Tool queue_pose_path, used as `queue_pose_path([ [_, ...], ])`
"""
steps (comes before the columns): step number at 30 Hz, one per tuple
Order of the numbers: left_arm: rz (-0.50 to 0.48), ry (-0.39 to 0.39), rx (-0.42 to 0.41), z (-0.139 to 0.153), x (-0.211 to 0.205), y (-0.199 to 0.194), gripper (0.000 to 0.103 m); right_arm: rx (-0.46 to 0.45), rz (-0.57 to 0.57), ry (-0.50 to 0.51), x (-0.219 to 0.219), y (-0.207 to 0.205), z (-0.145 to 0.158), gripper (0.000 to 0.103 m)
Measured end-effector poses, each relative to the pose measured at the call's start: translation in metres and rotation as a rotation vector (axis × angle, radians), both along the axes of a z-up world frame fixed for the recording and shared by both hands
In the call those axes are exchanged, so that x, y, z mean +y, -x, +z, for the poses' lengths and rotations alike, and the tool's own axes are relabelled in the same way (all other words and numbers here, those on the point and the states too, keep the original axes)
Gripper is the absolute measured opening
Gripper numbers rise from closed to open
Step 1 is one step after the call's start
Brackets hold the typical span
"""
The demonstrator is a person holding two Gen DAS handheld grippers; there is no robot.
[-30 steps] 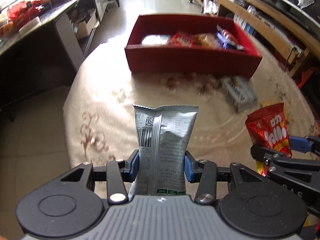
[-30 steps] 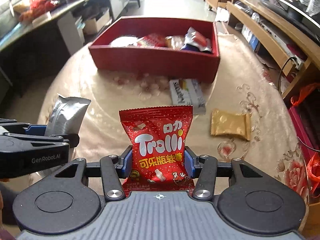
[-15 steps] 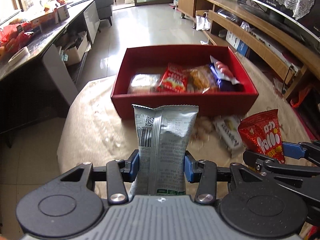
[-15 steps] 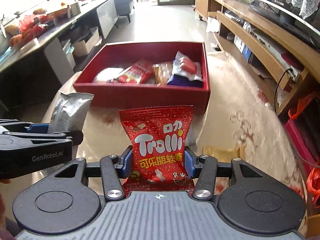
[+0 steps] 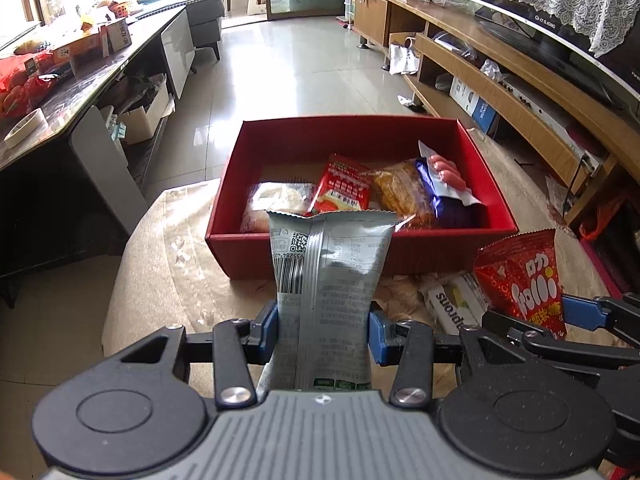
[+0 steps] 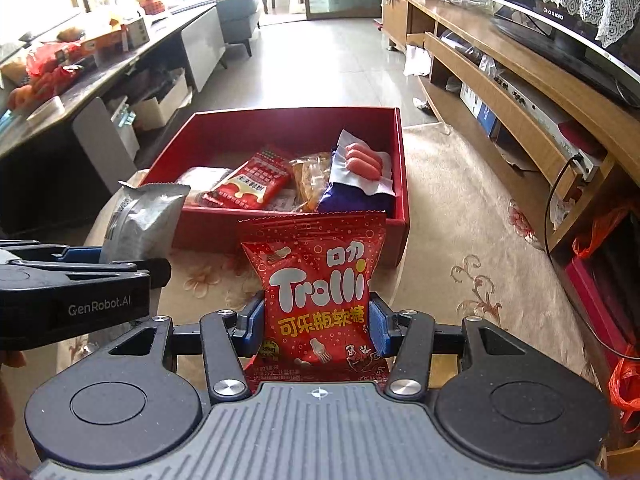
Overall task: Organize snacks
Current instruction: 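Lower the silver sachet with the left tool while the right tool lowers the Trolli bag into the box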
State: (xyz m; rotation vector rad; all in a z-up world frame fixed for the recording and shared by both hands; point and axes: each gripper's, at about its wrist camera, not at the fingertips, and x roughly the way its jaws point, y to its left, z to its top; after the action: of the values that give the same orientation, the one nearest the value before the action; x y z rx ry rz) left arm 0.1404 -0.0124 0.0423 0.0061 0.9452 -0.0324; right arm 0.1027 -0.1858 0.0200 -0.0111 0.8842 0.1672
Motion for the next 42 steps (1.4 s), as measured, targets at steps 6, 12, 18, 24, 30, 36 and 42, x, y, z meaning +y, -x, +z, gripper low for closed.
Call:
queue_pose_path([
  [6,0.01,0.007,-0.002,0.001,0.003,-0.009,0.04,-0.01,-0.007,-0.002,0.0,-0.009,0.003,0.058],
  [12,0.015,0.011,-0.008,0.004,0.003,-0.019,0.04,-0.023,-0.006,-0.006,0.002,-0.018,0.007,0.058],
  [18,0.018,0.002,-0.015,0.004,0.001,-0.026,0.04,-0.027,-0.007,-0.006,0.004,-0.027,0.008,0.058],
  [24,0.021,0.008,-0.015,0.004,0.0,-0.033,0.04,-0.033,-0.005,-0.007,0.006,-0.033,0.009,0.058],
  [30,0.018,0.008,-0.017,0.005,-0.003,-0.039,0.04,-0.036,0.001,-0.005,0.008,-0.038,0.01,0.058],
  [36,0.021,0.002,-0.02,0.005,-0.005,-0.047,0.04,-0.037,0.0,-0.003,0.008,-0.046,0.01,0.058],
  [42,0.028,-0.012,-0.031,0.005,-0.006,-0.054,0.04,-0.041,-0.003,-0.003,0.008,-0.054,0.01,0.058],
])
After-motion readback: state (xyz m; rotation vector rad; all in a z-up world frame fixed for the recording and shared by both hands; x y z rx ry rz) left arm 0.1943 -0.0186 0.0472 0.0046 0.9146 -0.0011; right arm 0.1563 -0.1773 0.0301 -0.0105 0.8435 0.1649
